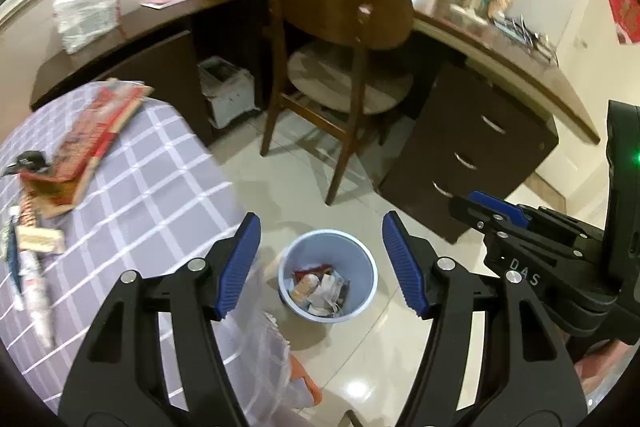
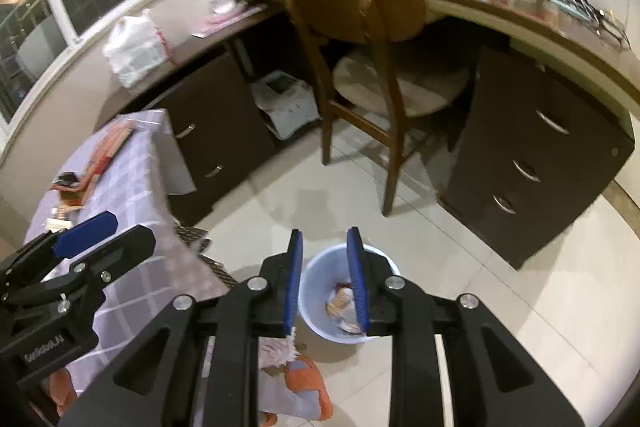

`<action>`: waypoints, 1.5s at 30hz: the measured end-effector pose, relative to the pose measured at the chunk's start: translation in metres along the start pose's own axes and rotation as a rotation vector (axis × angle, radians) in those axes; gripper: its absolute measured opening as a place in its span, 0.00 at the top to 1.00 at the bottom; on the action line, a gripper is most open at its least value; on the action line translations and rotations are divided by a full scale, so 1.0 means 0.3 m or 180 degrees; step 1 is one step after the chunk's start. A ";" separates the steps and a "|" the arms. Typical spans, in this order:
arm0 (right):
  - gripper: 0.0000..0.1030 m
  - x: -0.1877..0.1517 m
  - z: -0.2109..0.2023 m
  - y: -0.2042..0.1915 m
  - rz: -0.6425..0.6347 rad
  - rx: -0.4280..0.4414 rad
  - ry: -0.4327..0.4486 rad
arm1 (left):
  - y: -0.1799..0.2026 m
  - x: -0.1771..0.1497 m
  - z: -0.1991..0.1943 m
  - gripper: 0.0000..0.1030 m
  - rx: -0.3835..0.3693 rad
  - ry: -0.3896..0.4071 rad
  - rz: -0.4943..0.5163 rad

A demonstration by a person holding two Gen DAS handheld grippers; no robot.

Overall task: Collect trash
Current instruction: 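Carry the bag and newspaper over the wastebasket and open both grippers, then move both tools back to the table toward the remaining wrappers, then grasp the blue sachet with the left gripper while the right grasps the white bottle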

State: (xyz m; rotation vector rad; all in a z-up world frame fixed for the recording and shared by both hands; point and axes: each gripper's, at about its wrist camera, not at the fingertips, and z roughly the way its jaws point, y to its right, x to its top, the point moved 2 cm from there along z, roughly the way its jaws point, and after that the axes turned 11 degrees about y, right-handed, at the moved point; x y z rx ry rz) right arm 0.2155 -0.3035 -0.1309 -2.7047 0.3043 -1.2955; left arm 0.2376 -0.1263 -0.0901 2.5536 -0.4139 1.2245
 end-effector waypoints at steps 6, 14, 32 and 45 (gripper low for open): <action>0.66 0.023 -0.062 -0.181 -0.0254 0.0217 0.0109 | -0.149 0.009 -0.165 0.38 0.0220 0.0248 -0.0191; 0.60 0.001 -0.103 -0.481 -0.0625 0.0599 0.0126 | -0.368 -0.028 -0.370 0.37 0.0611 0.0464 -0.0390; 0.47 -0.170 0.000 -1.059 -0.1276 0.1185 -0.0386 | -0.849 -0.238 -0.671 0.33 0.1464 0.0531 -0.1059; 0.75 -0.230 0.145 -1.164 -0.1401 0.1170 -0.0620 | -0.934 -0.273 -0.593 0.31 0.1263 0.0328 -0.1148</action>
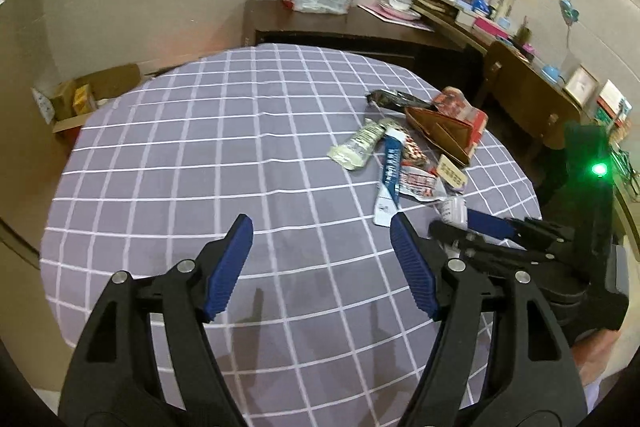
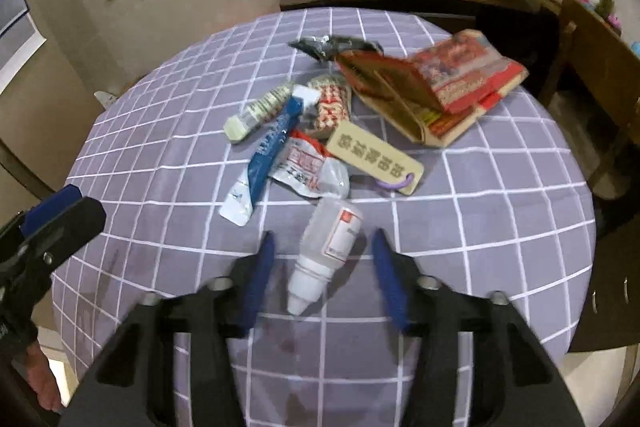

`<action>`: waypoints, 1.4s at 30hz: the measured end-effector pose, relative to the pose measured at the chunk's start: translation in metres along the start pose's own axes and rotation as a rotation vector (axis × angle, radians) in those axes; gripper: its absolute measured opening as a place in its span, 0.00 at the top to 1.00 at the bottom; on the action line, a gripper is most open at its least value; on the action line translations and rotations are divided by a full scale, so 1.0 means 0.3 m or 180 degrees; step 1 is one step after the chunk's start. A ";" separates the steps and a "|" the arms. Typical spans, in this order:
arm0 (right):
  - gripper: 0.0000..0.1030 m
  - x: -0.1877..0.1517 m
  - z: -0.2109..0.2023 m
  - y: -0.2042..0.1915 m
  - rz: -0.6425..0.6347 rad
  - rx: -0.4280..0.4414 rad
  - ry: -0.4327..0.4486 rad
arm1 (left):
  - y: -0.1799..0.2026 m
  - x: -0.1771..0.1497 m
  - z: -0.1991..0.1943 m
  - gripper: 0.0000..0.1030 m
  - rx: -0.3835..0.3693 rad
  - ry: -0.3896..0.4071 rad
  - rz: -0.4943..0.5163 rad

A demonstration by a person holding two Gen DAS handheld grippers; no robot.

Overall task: Collect trash
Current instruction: 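Grasp the blue sachet with the left gripper while the right grasps the white bottle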

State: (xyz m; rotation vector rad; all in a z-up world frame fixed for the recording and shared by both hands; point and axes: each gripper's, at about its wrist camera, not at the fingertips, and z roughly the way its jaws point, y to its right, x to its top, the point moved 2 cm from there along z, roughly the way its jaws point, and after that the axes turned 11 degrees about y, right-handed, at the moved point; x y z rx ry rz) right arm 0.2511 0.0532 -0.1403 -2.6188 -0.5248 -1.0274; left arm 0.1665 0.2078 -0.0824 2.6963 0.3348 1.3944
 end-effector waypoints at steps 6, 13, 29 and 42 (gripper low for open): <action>0.75 0.015 -0.032 0.052 0.0017 0.0072 0.0104 | 0.086 0.012 0.107 0.31 -0.0173 -0.0164 0.0120; 0.75 0.065 -0.089 0.187 0.0137 -0.0056 0.0256 | 0.176 0.032 0.251 0.35 -0.0283 -0.0376 0.0292; 0.75 0.075 -0.052 0.296 0.0272 -0.0125 0.0223 | 0.173 0.044 0.346 0.86 -0.0139 -0.0536 0.0301; 0.75 0.031 -0.194 0.314 0.0317 -0.0211 0.0386 | 0.253 0.018 0.197 0.87 -0.0254 -0.0355 0.0381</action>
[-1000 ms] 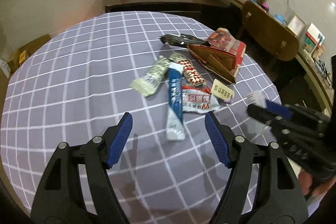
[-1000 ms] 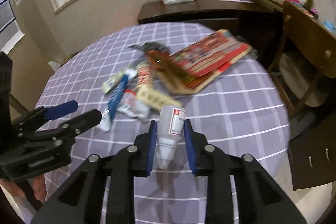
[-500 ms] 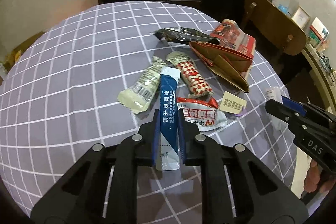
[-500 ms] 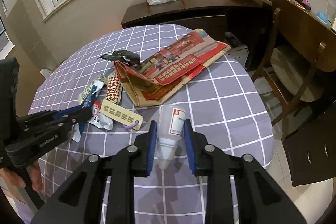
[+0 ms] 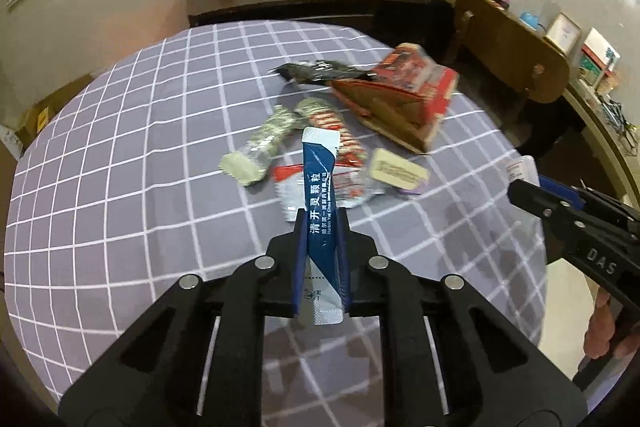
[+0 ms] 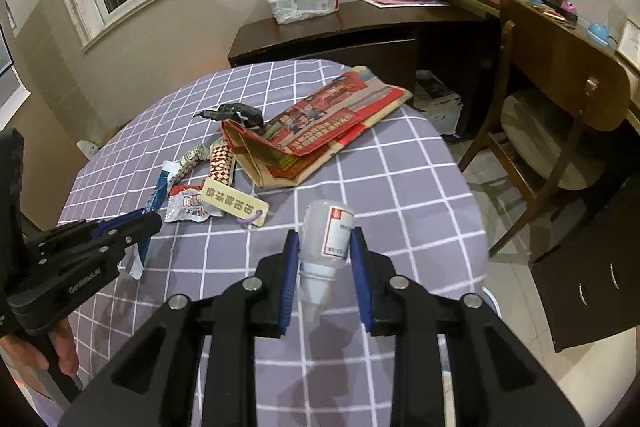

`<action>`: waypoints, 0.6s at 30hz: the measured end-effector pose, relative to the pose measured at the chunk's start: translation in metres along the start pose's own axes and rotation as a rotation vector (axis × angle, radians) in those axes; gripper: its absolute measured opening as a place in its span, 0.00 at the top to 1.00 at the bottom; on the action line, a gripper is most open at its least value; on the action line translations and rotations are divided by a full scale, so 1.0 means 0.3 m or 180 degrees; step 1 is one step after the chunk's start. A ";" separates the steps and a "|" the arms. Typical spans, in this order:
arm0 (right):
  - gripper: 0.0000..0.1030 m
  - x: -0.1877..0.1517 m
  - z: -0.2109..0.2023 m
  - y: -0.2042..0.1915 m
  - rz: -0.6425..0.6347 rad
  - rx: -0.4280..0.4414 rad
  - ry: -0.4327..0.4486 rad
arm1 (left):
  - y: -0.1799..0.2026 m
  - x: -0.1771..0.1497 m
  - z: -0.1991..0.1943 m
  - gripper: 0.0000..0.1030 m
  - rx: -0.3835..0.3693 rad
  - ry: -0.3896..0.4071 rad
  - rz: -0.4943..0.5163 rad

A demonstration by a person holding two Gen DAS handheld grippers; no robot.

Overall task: Collect trash
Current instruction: 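Grasp the blue sachet with the left gripper while the right grasps the white bottle, then carry the sachet and bottle over the wastebasket and open both grippers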

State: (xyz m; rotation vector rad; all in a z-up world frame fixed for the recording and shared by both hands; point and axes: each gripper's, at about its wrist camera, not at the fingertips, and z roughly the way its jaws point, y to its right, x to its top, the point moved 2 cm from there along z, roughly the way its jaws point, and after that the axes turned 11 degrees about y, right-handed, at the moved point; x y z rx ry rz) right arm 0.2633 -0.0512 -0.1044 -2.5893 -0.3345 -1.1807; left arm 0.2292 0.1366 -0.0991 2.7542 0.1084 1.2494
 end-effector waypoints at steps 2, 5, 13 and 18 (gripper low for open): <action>0.75 -0.005 -0.024 0.018 0.0026 -0.0029 0.0022 | 0.039 -0.002 -0.014 0.87 -0.0056 0.0026 0.0049; 0.75 -0.016 -0.064 0.059 0.0073 -0.0094 0.0063 | 0.104 -0.003 -0.020 0.87 -0.0134 0.0039 0.0125; 0.75 -0.062 -0.169 0.228 0.0304 -0.0333 0.0144 | 0.305 -0.013 -0.012 0.87 -0.0442 0.0029 0.0327; 0.75 -0.102 -0.220 0.356 0.0490 -0.0504 0.0165 | 0.449 -0.018 0.008 0.87 -0.0652 0.0005 0.0468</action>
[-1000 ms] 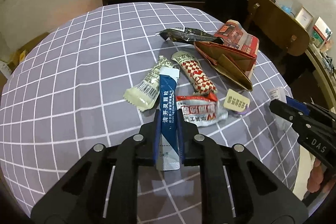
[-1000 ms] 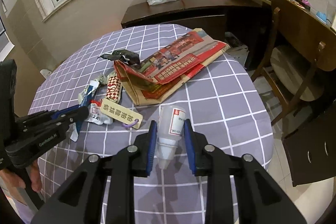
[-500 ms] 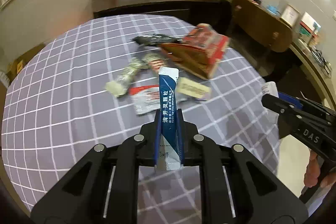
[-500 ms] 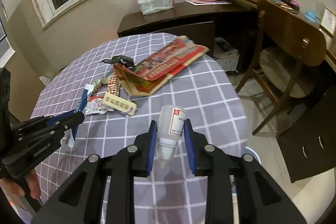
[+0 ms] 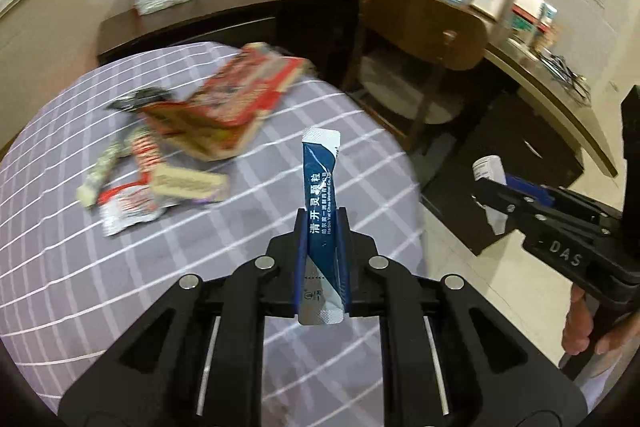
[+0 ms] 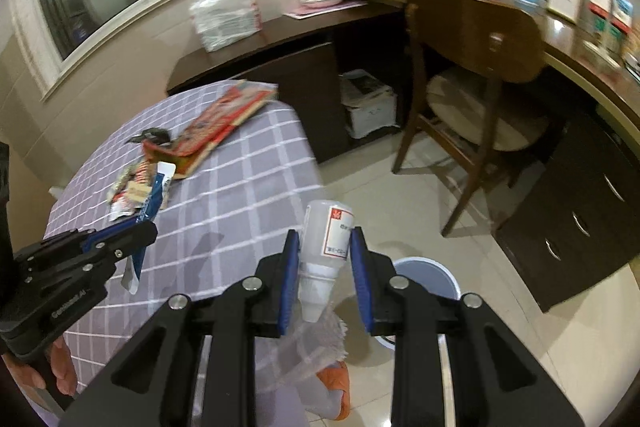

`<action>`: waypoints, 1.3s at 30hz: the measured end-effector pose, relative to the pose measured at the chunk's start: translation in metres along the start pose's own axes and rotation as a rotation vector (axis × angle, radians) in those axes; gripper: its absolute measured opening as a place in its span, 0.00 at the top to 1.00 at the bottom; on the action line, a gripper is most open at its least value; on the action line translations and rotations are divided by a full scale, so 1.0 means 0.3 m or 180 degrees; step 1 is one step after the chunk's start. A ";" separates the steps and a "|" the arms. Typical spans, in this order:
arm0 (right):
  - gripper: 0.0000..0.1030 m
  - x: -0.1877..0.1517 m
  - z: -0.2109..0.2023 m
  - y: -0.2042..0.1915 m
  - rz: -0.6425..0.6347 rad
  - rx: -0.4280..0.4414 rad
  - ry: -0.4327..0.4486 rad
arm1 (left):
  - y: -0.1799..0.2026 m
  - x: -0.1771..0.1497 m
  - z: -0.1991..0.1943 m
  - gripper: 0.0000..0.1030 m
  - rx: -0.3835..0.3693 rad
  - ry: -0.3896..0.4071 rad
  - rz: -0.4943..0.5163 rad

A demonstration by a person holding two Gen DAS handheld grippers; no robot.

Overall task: Collect trash
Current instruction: 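Carry the sachet and bottle over the wastebasket and open both grippers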

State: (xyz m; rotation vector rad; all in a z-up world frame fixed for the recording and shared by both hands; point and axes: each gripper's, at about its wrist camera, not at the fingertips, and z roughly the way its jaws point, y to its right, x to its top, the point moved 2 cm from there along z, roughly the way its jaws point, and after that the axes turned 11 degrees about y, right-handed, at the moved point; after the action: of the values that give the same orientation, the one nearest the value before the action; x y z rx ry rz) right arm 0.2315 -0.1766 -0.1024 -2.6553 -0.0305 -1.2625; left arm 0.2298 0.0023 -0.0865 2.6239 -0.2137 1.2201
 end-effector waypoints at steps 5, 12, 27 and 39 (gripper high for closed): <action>0.75 -0.021 -0.016 0.137 0.0185 -0.0160 0.0003 | 0.128 0.011 0.053 0.87 -0.0207 -0.0051 0.0115; 0.75 -0.079 -0.021 0.322 0.0446 -0.0349 -0.0058 | 0.307 0.019 0.142 0.87 -0.0407 -0.0166 0.0308; 0.75 -0.196 0.004 0.600 0.0769 -0.0704 -0.0254 | 0.586 -0.063 0.392 0.86 -0.0615 -0.0606 0.0635; 0.75 -0.212 0.094 0.612 0.0815 -0.0662 -0.0408 | 0.542 -0.094 0.489 0.58 -0.0482 -0.0770 0.0477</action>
State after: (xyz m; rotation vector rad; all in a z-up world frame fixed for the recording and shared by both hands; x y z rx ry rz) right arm 0.2318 -0.3469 -0.2003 -2.7958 0.4300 -1.0640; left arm 0.2814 -0.1936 -0.1745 2.6549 -0.5329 0.8850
